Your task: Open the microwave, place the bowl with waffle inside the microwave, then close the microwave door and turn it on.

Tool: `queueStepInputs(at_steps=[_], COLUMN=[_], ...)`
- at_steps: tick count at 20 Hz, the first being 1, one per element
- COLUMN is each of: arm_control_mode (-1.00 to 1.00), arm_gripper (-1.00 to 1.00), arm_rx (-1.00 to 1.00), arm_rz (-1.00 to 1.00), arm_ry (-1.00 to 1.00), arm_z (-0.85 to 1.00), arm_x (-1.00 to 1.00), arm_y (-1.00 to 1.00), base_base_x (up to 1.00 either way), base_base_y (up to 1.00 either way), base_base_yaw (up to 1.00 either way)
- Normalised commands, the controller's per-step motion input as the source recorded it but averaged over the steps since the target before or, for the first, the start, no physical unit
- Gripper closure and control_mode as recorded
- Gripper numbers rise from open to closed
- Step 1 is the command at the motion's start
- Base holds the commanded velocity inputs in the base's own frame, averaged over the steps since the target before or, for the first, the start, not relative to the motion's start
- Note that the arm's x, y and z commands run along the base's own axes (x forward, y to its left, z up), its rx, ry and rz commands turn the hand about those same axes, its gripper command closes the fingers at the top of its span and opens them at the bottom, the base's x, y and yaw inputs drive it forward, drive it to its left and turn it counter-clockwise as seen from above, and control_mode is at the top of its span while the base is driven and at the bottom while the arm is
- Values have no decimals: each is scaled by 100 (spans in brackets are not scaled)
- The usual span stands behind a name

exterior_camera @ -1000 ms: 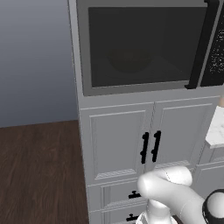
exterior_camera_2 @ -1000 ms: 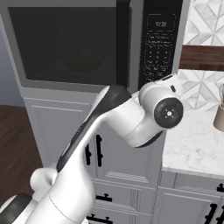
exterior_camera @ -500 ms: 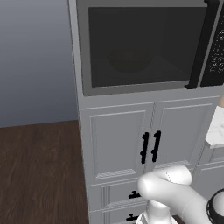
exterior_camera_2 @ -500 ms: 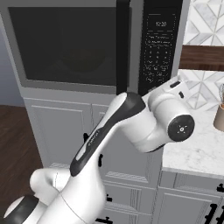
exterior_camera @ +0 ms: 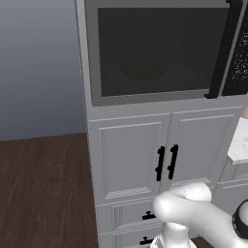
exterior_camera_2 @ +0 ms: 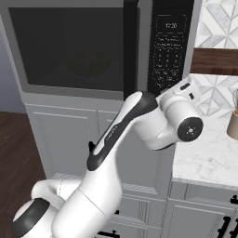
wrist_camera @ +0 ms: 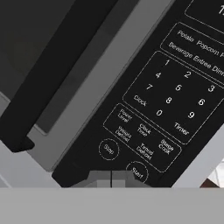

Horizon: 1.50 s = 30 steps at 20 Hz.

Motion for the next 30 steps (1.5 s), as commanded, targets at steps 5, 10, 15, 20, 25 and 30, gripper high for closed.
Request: queueStepInputs(at_steps=[5,10,15,20,25,30], arm_control_mode=[-100,-100,-100,-100,-100,-100], arm_gripper=[100,100,100,100,100,100], arm_rx=[-1,-1,-2,-1,0,0], arm_rz=[0,0,0,0,0,0], arm_ry=[0,-5,-4,0,0,0], arm_z=[-4,-12,-8,-1,-6,-23], arm_x=[27,30,25,35,65,69], arm_y=[-37,-3,0,0,-4,-23], base_base_x=[0,0,0,0,0,0], base_base_y=[0,0,0,0,0,0], base_base_yaw=[0,0,0,0,0,0])
